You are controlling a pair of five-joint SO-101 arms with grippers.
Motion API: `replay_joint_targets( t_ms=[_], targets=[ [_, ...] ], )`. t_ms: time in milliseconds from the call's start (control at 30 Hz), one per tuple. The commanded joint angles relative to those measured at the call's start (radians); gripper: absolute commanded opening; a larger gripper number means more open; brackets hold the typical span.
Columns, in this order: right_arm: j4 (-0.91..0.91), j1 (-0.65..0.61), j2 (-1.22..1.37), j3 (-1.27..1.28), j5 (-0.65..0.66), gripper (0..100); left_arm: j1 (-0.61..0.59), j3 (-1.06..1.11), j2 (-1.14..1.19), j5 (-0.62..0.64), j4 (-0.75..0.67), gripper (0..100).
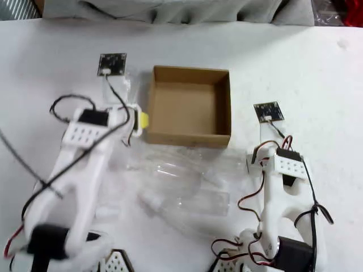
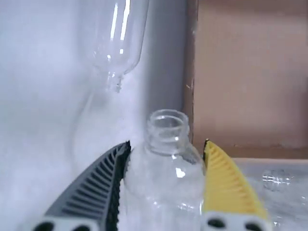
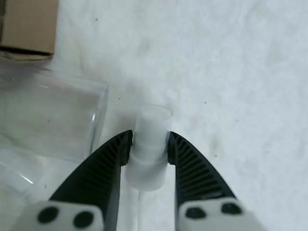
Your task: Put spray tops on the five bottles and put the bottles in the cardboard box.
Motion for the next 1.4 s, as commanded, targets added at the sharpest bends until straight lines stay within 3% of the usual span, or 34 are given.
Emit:
replay_joint_targets(
  t_ms=[0,300,500,633,833,1033,1367],
  targets=[
    [-0.004,-0.008,-0.013,-0.031,-0.002,1.6,0.021,0.150,-0.251,0.006,-0.146,2],
    [0.140,-0.041,-0.015,-0.262,-0.161,1.6,0.013,0.485,-0.645,0.006,-0.397,2],
    [0.245,-0.156,-0.048,-0.417,-0.077,1.6,0.016,0.629,-0.885,0.005,-0.488,2],
    [0.292,-0.216,-0.208,-0.471,-0.061,1.6,0.021,0.690,-1.040,0.003,-0.534,2],
    [0.278,-0.346,-0.521,-0.460,-0.221,1.6,0.044,0.861,-1.288,-0.203,-0.644,2],
    [0.004,-0.484,-0.687,-0.457,-0.350,1.6,0.147,1.046,-1.587,-0.250,-0.671,2],
    [-0.418,-0.725,-0.711,-0.465,-0.345,1.5,0.163,1.054,-1.558,-0.250,-0.671,2]
  ],
)
